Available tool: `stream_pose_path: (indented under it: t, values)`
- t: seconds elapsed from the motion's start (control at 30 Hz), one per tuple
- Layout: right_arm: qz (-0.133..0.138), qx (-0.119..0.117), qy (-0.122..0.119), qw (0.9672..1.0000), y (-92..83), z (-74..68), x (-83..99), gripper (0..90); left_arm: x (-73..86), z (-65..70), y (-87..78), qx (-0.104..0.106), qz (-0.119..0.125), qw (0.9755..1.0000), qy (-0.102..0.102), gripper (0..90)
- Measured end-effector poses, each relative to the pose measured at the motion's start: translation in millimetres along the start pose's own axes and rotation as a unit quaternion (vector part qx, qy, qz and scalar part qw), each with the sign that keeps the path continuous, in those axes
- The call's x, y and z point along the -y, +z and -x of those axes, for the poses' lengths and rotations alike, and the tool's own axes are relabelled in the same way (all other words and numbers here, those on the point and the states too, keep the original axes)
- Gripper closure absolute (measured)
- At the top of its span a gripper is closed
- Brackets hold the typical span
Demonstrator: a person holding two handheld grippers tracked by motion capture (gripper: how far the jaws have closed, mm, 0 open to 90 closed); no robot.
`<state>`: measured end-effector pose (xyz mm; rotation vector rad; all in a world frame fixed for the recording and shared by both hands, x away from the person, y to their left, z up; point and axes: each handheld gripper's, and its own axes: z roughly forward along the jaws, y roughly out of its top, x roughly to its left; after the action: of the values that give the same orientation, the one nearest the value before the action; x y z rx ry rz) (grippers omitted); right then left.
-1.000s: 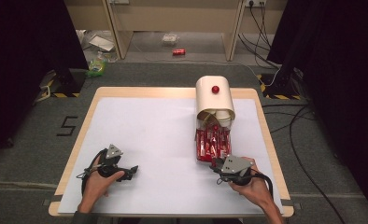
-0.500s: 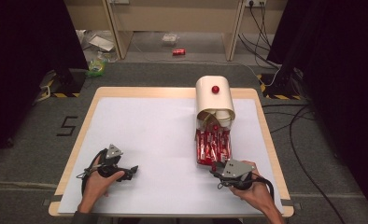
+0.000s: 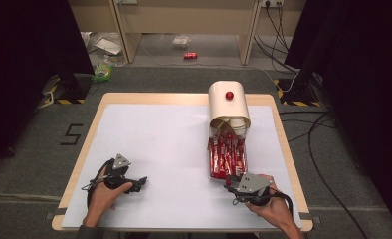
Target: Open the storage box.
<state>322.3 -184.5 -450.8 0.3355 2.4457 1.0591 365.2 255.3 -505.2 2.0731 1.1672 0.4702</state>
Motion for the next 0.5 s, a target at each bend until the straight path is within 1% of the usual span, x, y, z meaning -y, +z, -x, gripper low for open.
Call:
stream_pose_path:
  t: [0.27,0.5]
  values:
    - [0.000,-0.001,0.003,1.0000,-1.2,-2.1,0.3,64.9,0.0,0.0,0.0,0.000,0.000,1.0000,0.000,0.0]
    - [-0.003,-0.004,0.012,0.9999,-0.2,-2.8,-1.4,59.7,0.0,0.0,0.0,0.000,0.000,1.0000,0.000,0.0]
